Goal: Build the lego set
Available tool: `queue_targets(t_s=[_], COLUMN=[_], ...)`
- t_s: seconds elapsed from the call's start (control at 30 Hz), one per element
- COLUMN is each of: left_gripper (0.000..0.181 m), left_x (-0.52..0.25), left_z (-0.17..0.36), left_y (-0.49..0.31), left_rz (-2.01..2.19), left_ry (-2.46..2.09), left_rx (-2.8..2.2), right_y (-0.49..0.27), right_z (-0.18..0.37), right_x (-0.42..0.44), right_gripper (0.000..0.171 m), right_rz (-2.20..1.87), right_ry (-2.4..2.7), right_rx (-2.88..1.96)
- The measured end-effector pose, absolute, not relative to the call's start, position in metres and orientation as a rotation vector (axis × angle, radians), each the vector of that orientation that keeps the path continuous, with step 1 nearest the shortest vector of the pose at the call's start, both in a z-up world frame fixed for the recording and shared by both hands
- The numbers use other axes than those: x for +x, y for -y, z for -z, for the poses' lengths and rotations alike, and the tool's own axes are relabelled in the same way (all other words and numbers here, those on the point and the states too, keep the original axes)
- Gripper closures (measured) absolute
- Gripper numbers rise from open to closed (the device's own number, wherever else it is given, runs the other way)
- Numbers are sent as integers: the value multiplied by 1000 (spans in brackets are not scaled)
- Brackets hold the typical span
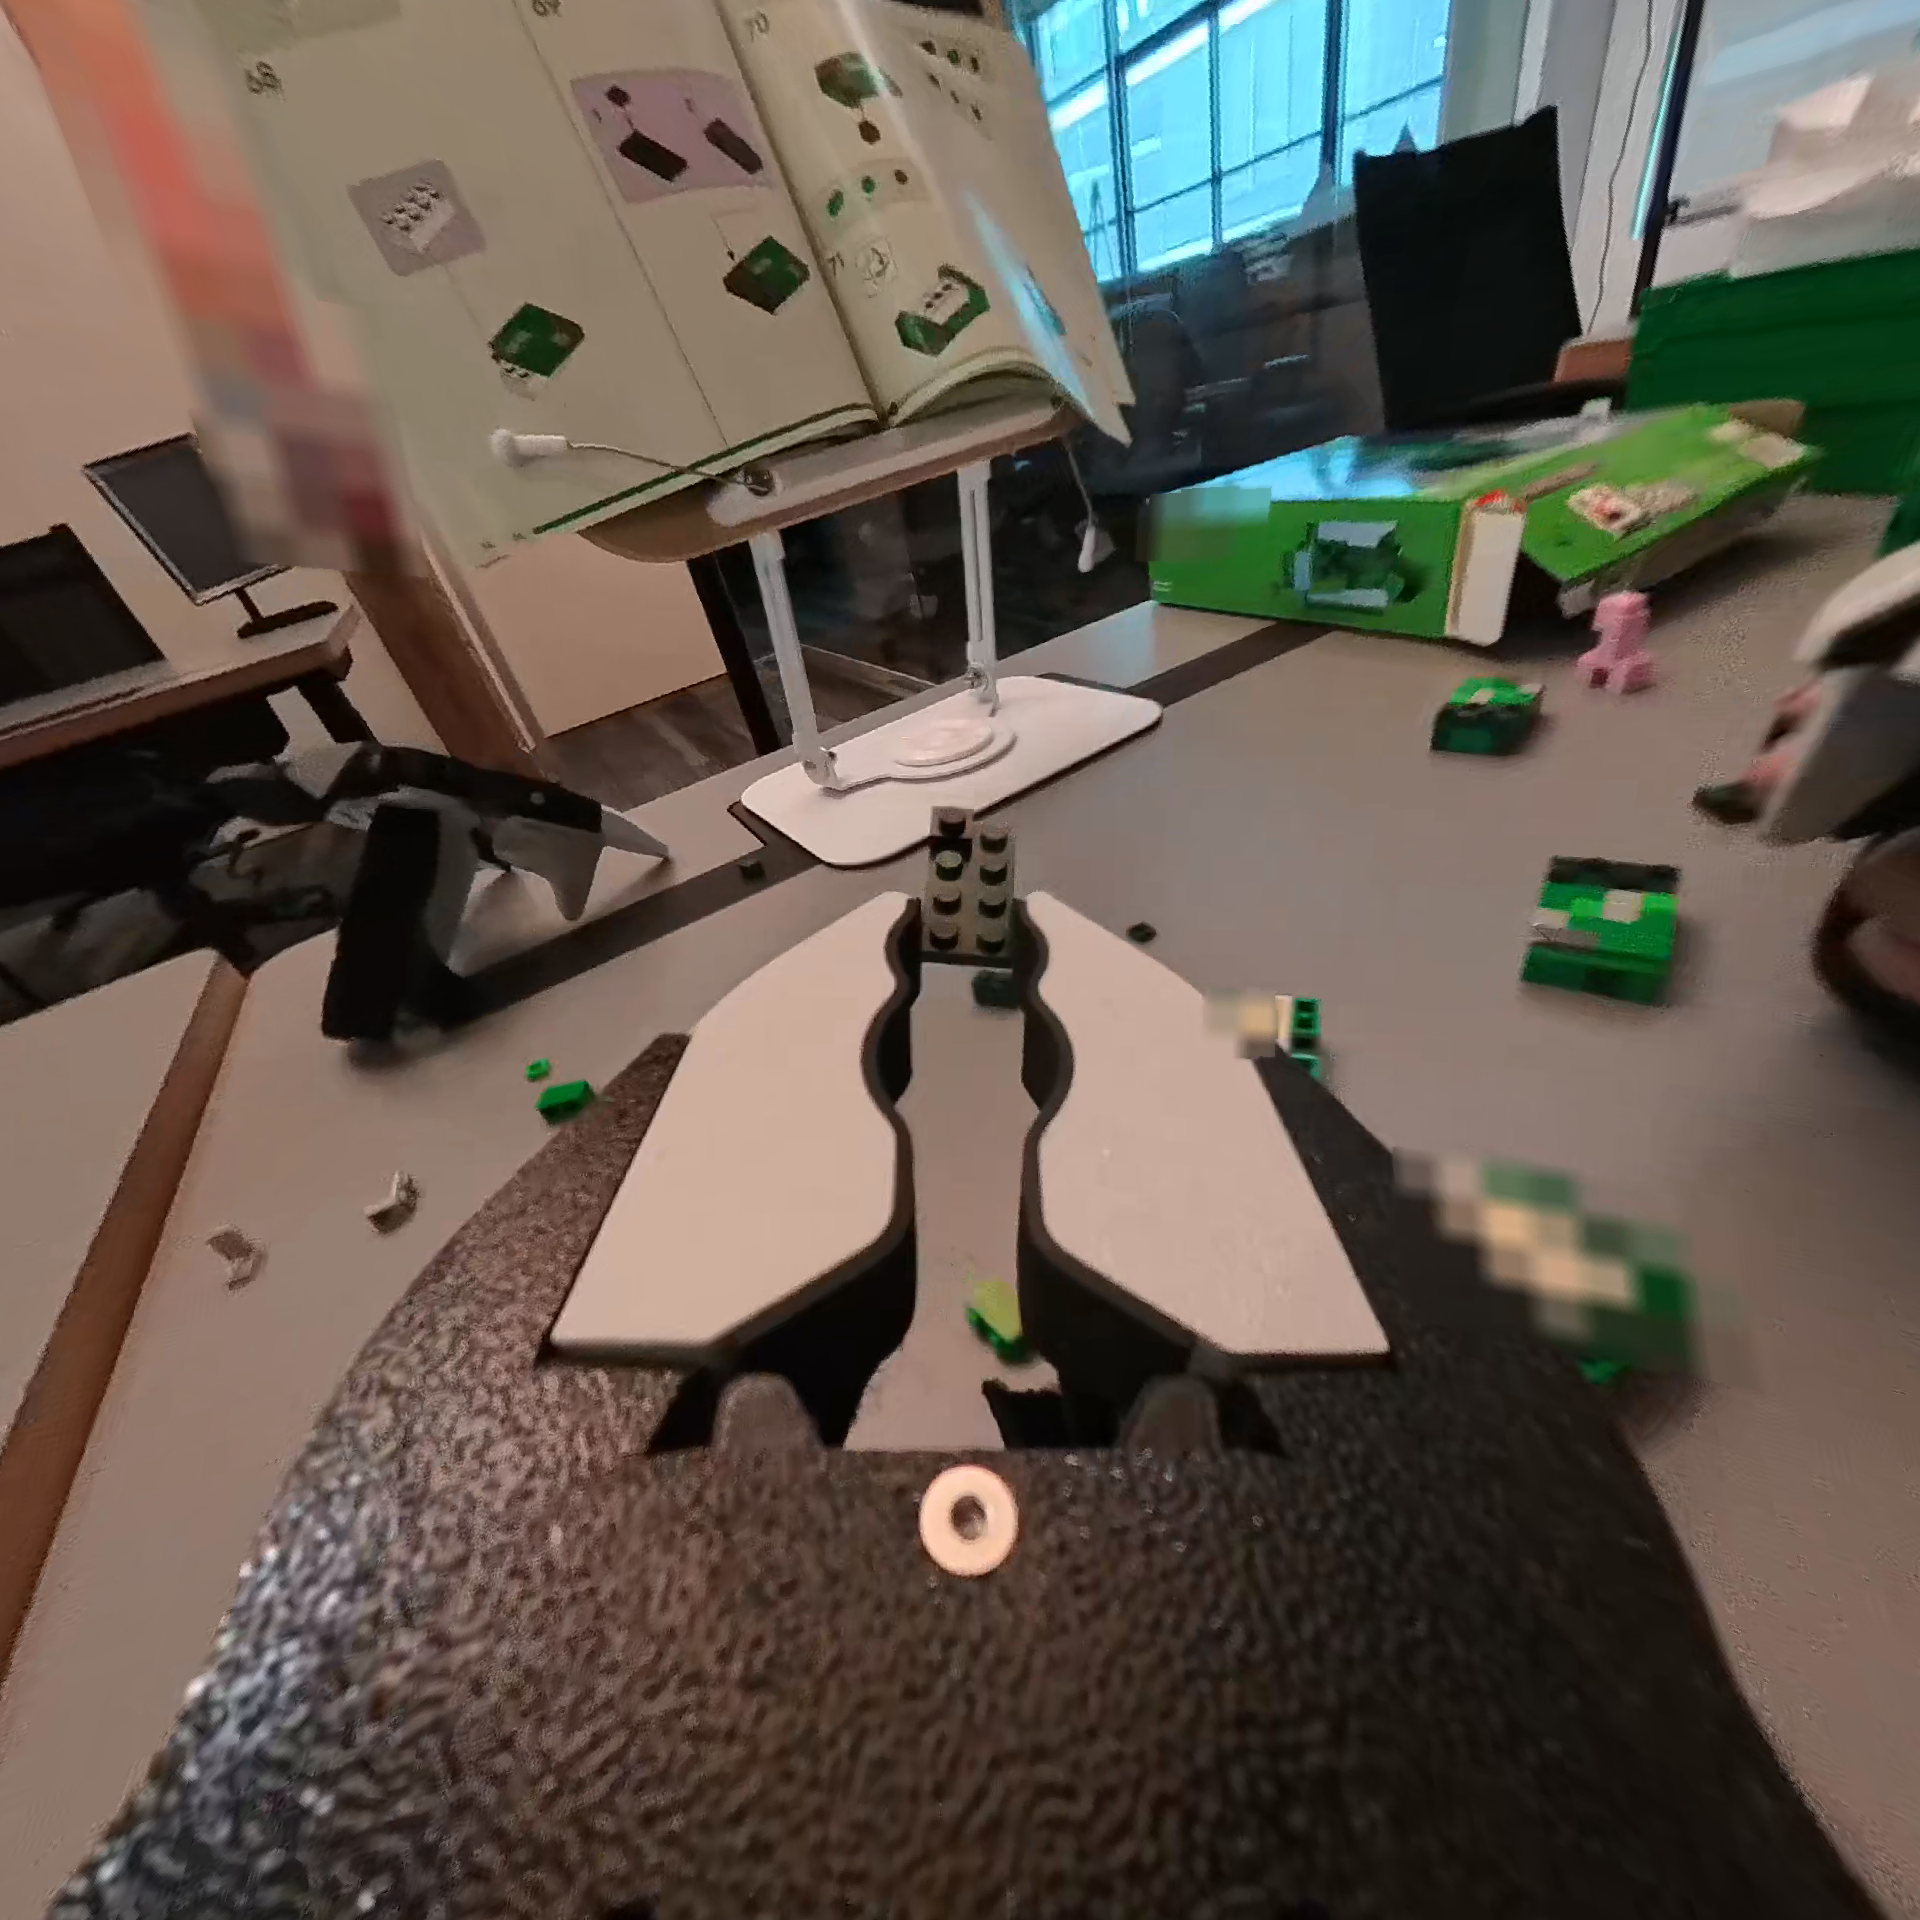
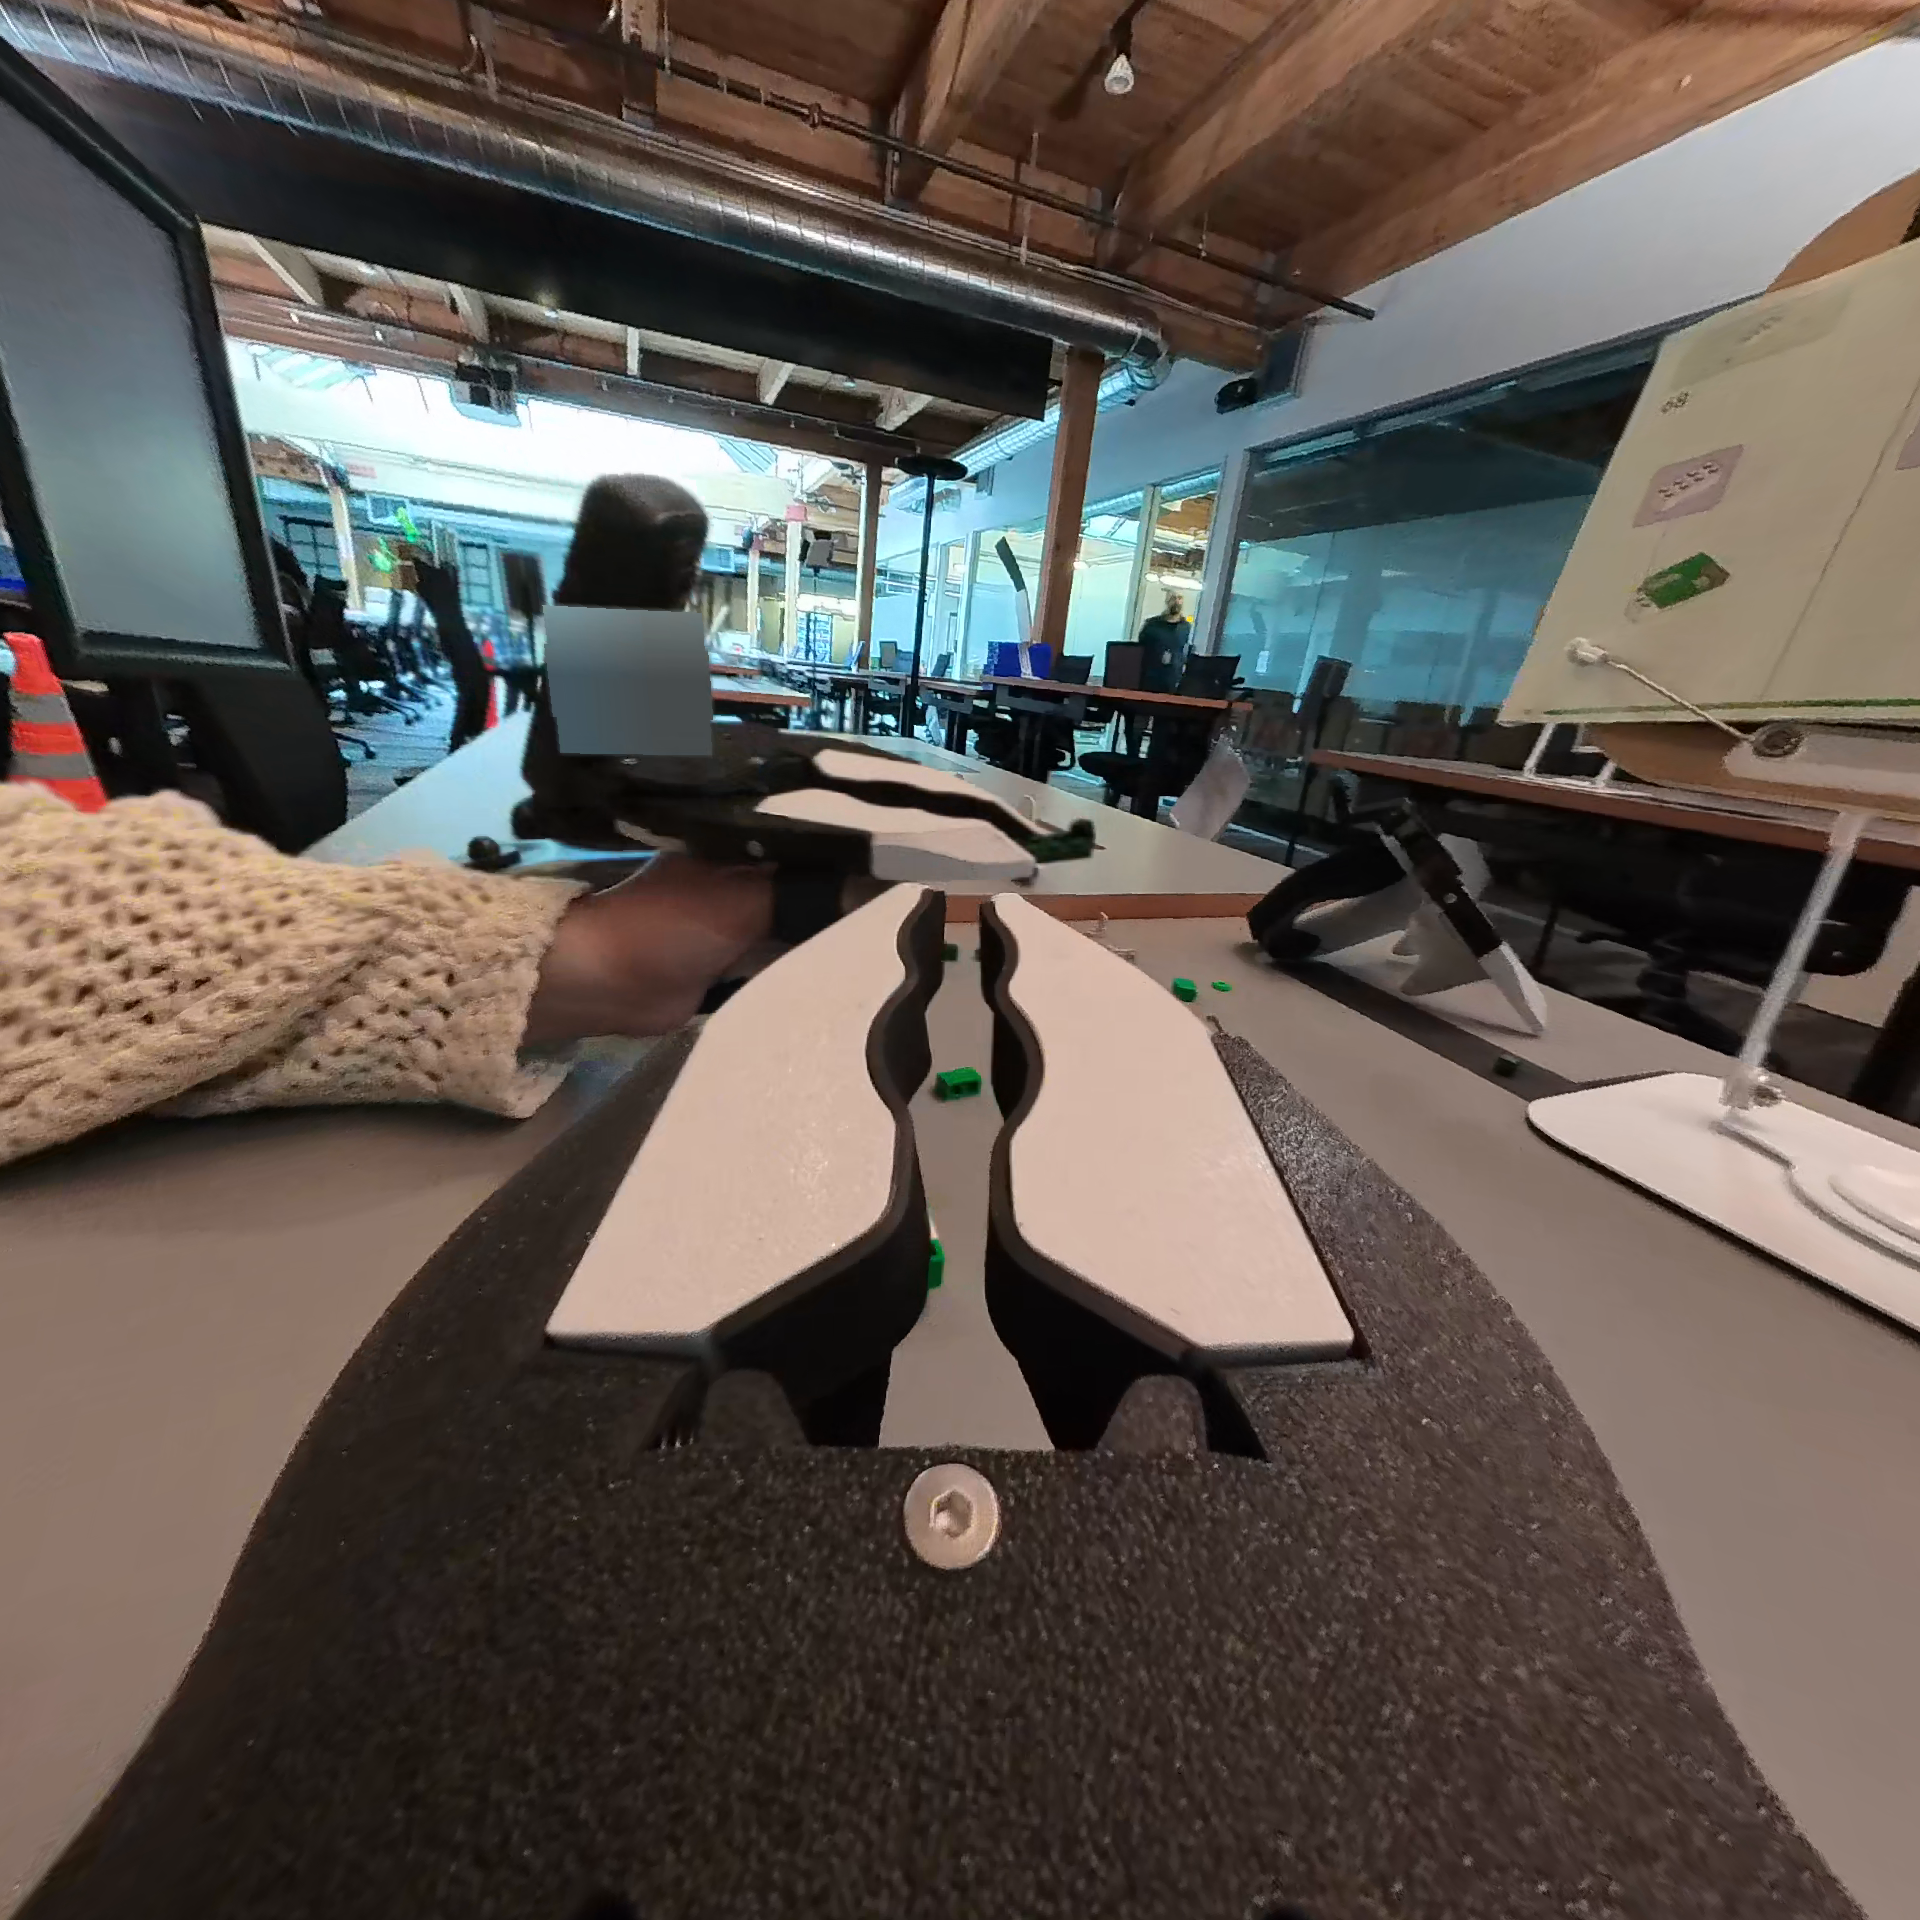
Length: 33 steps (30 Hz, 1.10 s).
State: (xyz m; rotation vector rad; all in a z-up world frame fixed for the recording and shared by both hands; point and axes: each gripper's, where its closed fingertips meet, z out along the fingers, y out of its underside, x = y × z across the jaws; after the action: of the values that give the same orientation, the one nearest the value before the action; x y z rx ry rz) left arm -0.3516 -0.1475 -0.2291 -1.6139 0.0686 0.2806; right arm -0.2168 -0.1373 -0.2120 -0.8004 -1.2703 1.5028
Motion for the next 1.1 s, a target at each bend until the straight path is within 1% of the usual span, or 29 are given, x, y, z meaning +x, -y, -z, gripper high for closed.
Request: queue_targets(t_s=[0.1, 0.23, 0.37, 0.5, 0.63, 0.73, 0.83, 0.9, 0.97, 1.1], left_gripper=[166, 166, 166, 166, 166, 166, 166, 165, 166, 166], left_x=[-360, -356, -370, -391, -398, -385, -383, -381, -378, -371], left_z=[237, 238, 228, 226, 234, 249, 250, 252, 253, 256], left_y=[133, 133, 149, 163, 163, 153, 153, 152, 152, 149], left_rz=[-275, -133, -122, -74, 54, 239, 219, 211, 213, 217], left_ry=[-118, -85, 49, 173, 213, 163, 141, 116, 97, 58], left_rx=[-1608, -1575, -1498, -1466, -1517, -1646, -1660, -1687, -1703, -1732], right_y=[139, 137, 118, 87, 74, 57, 39, 30, 28, 17], right_z=[212, 214, 212, 211, 239, 266, 288, 301, 312, 330], right_x=[-217, -218, -223, -247, -285, -306, -316, -318, -317, -316], right_gripper=[164, 159, 155, 155, 156, 165, 164, 156, 155, 155], right_rz=[-1452, -1403, -1322, -1112, -1045, -902, -815, -822, -856, -773], right_ry=[1288, 1337, 1391, 1533, 1900, 2175, 2379, 2458, 2521, 2565], right_rx=[-775, -770, -829, -932, -1051, -1019, -989, -1057, -1106, -1091])
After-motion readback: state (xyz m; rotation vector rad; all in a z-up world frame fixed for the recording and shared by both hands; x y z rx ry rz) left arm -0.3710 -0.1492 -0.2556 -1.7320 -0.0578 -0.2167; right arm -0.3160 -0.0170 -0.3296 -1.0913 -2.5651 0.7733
